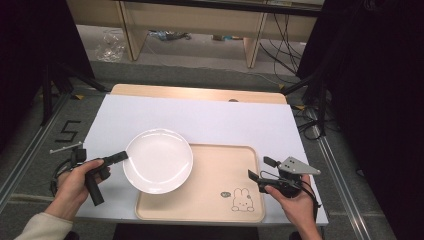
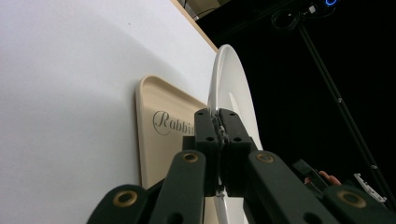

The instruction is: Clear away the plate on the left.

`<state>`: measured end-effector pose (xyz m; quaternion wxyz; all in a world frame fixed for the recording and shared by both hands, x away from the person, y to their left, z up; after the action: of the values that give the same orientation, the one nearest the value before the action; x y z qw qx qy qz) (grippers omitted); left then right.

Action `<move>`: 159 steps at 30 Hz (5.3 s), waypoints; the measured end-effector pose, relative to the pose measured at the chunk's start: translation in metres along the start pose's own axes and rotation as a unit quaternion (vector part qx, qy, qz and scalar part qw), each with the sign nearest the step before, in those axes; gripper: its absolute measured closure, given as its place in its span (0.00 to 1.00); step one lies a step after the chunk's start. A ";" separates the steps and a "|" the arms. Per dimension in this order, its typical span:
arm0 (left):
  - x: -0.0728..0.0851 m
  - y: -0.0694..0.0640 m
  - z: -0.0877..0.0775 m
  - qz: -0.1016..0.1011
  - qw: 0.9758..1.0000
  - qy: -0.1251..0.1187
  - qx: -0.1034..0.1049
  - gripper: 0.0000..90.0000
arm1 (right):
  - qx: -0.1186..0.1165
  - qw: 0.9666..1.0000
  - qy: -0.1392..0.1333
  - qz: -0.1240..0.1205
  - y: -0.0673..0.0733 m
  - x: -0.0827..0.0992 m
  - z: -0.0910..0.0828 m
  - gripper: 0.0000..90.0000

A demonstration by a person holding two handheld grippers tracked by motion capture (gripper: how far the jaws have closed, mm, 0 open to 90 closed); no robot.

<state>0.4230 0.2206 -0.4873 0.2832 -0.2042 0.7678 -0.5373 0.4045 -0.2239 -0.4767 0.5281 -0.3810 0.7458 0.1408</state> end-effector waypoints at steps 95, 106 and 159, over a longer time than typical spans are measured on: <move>0.033 -0.013 0.046 -0.002 0.998 0.062 -0.001 0.96 | -0.008 1.000 -0.014 0.016 0.004 -0.002 0.002 0.25; 0.038 -0.013 0.052 0.005 0.998 0.069 -0.008 0.96 | -0.008 1.000 -0.014 0.018 0.004 -0.002 0.002 0.25; 0.045 0.007 0.077 0.035 0.994 0.088 -0.045 0.97 | -0.011 1.000 -0.013 0.019 0.005 -0.001 0.001 0.25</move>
<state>0.4397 0.1406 -0.5236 0.2240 -0.1415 0.8198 -0.5076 0.4024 -0.2194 -0.4768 0.5308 -0.3710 0.7442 0.1637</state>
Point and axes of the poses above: each handheld gripper's, and its own axes: z roughly forward along the jaws, x roughly out of its underside, y roughly to its left, the point moved 9 cm from there along z, roughly forward along the jaws, and after that the axes turned 15 degrees about -z, right-handed, at the moved point
